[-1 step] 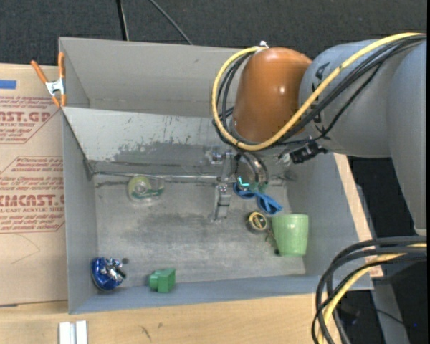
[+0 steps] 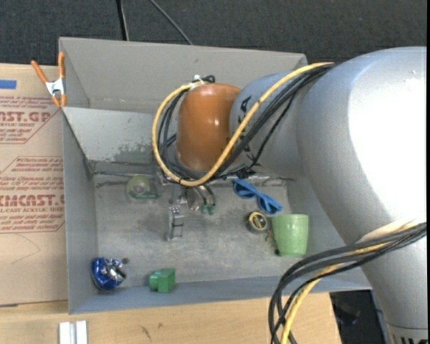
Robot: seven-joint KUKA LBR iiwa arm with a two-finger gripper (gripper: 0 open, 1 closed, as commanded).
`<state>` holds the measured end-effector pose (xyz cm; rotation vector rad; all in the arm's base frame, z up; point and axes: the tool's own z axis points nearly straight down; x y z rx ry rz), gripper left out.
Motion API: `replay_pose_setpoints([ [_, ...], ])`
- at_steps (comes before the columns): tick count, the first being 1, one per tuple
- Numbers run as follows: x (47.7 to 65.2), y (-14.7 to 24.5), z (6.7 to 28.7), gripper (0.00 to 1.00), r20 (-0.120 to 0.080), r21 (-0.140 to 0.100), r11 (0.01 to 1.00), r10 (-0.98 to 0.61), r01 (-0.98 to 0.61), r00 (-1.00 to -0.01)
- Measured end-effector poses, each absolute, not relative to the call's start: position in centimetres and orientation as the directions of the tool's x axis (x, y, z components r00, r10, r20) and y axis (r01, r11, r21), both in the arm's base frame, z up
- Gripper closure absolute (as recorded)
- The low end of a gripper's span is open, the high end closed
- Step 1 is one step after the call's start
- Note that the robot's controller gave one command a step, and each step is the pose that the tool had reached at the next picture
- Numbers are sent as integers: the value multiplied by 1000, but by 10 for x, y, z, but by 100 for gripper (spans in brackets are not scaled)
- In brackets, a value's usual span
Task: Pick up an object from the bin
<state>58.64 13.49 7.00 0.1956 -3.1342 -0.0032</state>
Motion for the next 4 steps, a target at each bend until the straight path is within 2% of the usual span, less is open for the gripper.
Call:
replay_pose_setpoints([
  [1, 501, 177, 108, 0, -6, 3, 983, -182, -182, -983],
  [2, 496, 167, 87, 0, -21, 2, 985, -173, -173, -985],
  [3, 483, 227, 76, 0, -2, 4, 999, -33, -33, -999],
  [4, 509, 112, 74, 0, 0, -3, 982, -190, -190, -982],
])
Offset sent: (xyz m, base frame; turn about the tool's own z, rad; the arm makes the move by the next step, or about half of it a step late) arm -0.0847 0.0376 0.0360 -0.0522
